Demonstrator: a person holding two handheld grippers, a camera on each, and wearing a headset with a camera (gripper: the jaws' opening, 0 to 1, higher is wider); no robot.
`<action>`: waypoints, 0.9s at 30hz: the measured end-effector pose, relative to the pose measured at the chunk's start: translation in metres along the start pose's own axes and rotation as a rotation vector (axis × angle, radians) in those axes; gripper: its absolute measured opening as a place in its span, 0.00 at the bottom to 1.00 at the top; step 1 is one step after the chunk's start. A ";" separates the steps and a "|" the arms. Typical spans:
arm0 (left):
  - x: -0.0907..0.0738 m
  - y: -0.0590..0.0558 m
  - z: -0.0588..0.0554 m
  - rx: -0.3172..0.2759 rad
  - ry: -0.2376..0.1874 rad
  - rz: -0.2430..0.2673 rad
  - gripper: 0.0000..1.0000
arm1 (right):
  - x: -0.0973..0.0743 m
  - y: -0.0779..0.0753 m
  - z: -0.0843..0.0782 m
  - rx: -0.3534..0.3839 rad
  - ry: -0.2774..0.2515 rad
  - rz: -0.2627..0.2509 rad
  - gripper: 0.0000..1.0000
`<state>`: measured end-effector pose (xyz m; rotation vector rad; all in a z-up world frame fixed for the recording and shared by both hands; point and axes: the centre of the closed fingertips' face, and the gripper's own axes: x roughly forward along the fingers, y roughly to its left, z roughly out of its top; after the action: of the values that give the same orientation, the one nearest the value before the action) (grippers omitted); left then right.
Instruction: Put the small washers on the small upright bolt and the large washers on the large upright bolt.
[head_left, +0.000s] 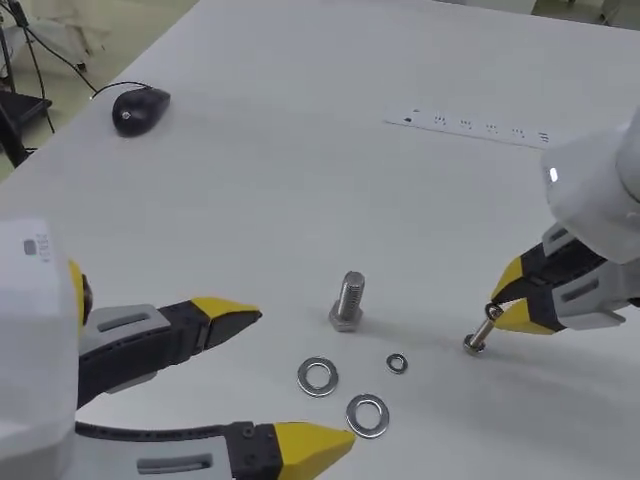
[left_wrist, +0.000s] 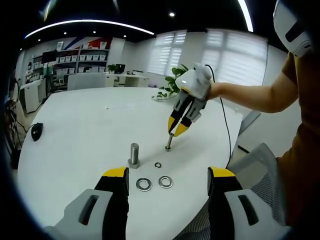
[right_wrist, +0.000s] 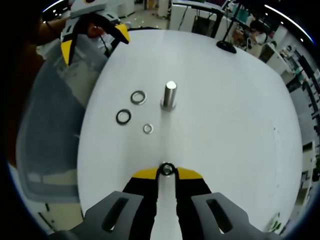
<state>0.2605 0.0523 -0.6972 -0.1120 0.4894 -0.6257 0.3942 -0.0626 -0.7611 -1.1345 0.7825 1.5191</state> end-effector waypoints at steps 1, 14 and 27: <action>0.000 0.000 0.000 -0.001 -0.001 0.000 0.63 | 0.000 0.000 0.000 0.000 0.000 0.001 0.12; 0.000 0.001 0.000 -0.004 -0.002 0.001 0.63 | 0.003 0.000 -0.003 0.001 0.013 0.009 0.12; 0.000 0.002 -0.002 -0.009 0.004 0.005 0.63 | 0.019 0.001 -0.011 -0.007 0.023 0.013 0.13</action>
<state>0.2604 0.0543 -0.6995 -0.1182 0.4959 -0.6193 0.3957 -0.0659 -0.7826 -1.1564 0.8023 1.5232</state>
